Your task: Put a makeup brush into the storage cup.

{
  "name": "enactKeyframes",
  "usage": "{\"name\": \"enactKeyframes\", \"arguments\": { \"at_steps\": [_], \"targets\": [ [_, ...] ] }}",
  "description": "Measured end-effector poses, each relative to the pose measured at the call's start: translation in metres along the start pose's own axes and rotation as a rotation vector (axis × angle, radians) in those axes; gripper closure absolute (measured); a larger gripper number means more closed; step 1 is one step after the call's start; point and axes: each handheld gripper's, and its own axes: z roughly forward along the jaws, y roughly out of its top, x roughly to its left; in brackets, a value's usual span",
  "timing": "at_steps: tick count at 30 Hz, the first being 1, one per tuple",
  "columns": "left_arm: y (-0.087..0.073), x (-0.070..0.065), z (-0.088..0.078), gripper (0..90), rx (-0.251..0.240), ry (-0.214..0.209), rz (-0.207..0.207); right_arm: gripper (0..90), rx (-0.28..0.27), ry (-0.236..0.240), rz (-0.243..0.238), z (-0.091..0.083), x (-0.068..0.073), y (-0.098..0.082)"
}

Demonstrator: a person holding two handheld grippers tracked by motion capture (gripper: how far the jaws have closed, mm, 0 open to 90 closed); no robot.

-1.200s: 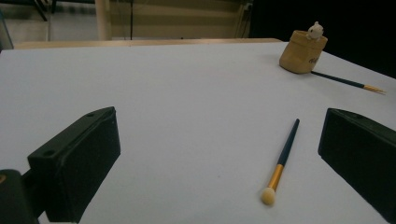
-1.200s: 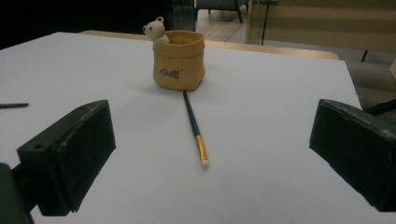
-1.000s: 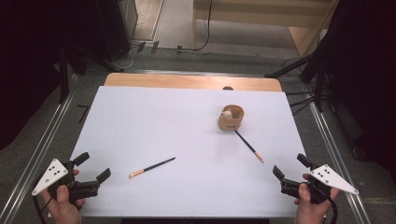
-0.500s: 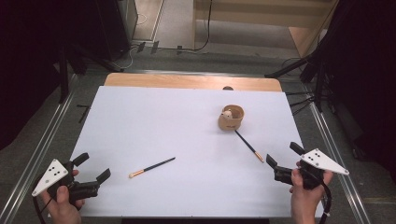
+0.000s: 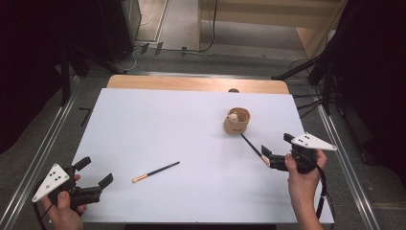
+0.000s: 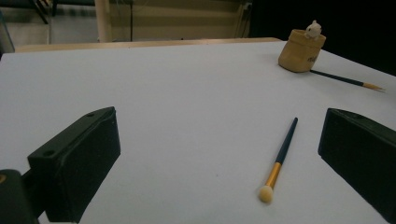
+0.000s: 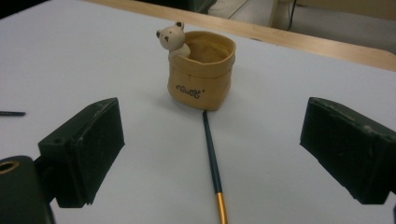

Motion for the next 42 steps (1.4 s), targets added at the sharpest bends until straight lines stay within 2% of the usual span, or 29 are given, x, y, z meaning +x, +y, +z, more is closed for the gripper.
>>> {"name": "enactKeyframes", "arguments": {
  "at_steps": [3,8,14,20,24,32,36,38,42],
  "targets": [
    [0.000,0.000,0.000,0.0,-0.001,-0.001,-0.002,7.5,0.038,-0.002,-0.018,0.007,-0.002,0.005],
    [0.000,-0.001,0.000,0.0,-0.002,-0.003,-0.001,12.5,0.085,0.016,-0.007,0.017,-0.008,0.014],
    [0.000,0.000,0.000,0.0,-0.003,-0.002,-0.002,13.6,0.160,0.020,-0.041,0.032,-0.009,0.023],
    [0.001,0.000,-0.001,0.0,-0.009,-0.001,-0.003,13.8,0.232,0.024,-0.044,0.046,-0.009,0.028],
    [0.001,0.001,-0.001,0.0,-0.010,-0.001,-0.003,14.0,0.286,0.022,-0.048,0.055,-0.011,0.030],
    [0.001,0.000,-0.001,0.0,-0.007,-0.003,-0.002,14.7,0.392,0.015,-0.020,0.072,-0.020,0.029],
    [0.001,-0.001,-0.001,0.0,-0.004,-0.008,0.000,17.3,0.428,0.009,-0.024,0.078,-0.022,0.028],
    [0.001,-0.001,-0.001,0.0,-0.005,-0.007,0.002,22.0,0.473,0.006,-0.033,0.083,-0.024,0.027],
    [0.001,0.000,-0.002,0.0,-0.004,-0.005,0.002,26.2,0.512,0.015,-0.039,0.087,-0.024,0.027]
  ]
}}
